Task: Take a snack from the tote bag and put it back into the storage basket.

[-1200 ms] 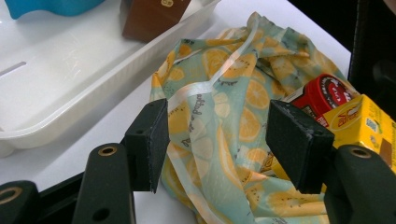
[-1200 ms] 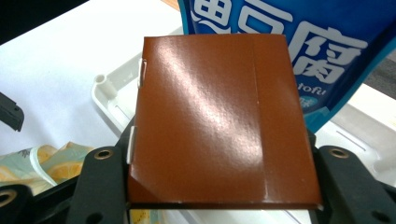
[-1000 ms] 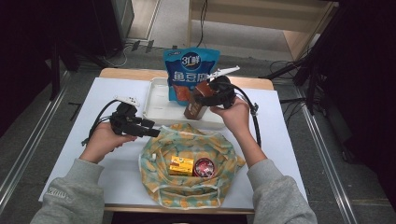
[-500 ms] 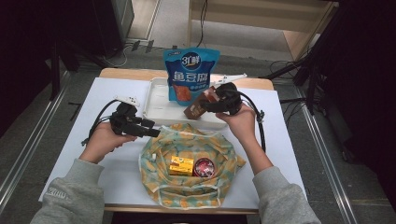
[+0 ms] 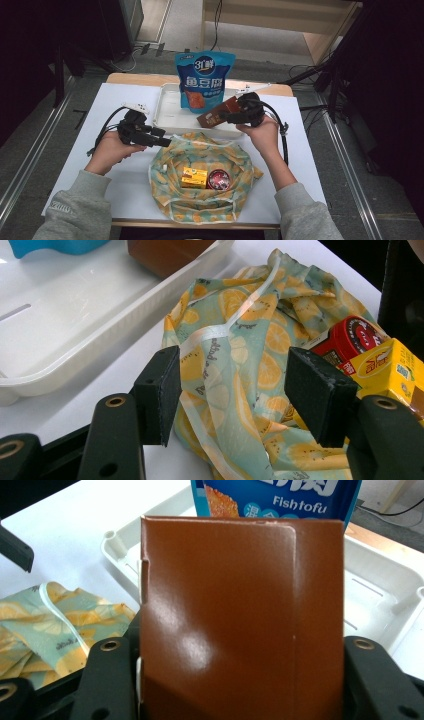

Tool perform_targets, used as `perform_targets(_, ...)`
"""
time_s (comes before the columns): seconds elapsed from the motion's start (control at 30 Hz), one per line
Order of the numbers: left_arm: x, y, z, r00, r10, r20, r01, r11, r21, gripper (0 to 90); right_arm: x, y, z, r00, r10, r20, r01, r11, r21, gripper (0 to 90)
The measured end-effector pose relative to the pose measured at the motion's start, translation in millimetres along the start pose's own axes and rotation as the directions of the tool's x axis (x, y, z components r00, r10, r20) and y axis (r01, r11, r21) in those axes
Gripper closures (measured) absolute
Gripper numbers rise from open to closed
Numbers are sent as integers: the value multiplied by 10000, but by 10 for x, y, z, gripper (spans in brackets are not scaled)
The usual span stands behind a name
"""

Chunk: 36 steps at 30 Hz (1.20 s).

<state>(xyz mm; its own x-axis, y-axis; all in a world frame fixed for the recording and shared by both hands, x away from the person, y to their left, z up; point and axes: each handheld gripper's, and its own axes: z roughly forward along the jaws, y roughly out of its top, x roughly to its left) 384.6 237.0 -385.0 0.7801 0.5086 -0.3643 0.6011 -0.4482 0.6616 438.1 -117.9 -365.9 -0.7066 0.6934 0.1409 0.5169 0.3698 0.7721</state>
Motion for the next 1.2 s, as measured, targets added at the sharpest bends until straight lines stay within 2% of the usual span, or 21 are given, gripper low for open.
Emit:
perform_targets(0.33,1,-2,3,10000,-31,-32,31,10000,-23,402,-44,-92,-9,9996,-129,-234,129,9999,24,441)
perform_targets(0.57,4,-2,5,10000,-12,-30,12,10000,-10,402,-54,-159,50,9980,-314,-549,324,9993,174,444)
perform_targets(1.0,12,-4,5,10000,7,-50,-7,10000,30,402,18,-132,208,9947,-431,-935,441,9990,84,442)
perform_targets(1.2,12,-5,11,10000,2,-61,-2,10000,46,402,56,-129,293,9936,-403,-1060,430,9988,242,441)
